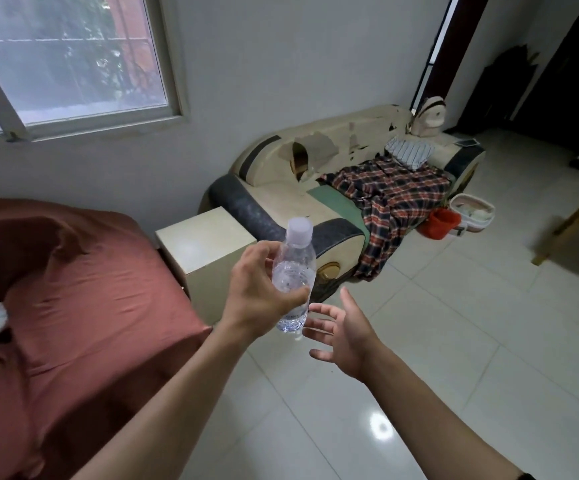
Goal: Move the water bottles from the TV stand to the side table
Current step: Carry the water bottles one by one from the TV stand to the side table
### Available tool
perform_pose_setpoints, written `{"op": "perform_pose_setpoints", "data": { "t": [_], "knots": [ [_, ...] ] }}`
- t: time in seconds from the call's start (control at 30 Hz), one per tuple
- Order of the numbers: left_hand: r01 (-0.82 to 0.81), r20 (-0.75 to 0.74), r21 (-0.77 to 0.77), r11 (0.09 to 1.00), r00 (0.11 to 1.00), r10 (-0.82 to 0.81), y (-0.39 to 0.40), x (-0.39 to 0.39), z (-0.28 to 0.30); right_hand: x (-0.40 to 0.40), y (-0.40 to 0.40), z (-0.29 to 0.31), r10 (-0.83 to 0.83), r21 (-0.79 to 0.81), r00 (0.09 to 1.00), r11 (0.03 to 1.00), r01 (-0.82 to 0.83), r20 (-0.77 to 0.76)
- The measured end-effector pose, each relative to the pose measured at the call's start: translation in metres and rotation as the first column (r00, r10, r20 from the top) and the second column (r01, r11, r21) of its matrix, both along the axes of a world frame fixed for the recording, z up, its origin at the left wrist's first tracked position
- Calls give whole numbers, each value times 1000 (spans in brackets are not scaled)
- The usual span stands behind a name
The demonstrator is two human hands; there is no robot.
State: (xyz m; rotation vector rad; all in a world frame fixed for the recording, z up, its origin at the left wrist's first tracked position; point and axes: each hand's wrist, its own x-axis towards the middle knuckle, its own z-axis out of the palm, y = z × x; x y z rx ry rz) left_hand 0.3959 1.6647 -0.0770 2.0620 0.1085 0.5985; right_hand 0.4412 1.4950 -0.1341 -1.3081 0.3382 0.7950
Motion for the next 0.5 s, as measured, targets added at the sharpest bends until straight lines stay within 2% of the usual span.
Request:
{"op": "perform_pose_setpoints", "data": {
  "t": [0.27,0.5],
  "knots": [
    [-65,-104,14,998,992,66,62,84,-27,88,66,-29,84,-12,993,996,-85,-89],
    [-227,-117,-6,974,967,225,106,181,-38,209,114,-56,217,32,972,976,-215,-85]
  ]
}}
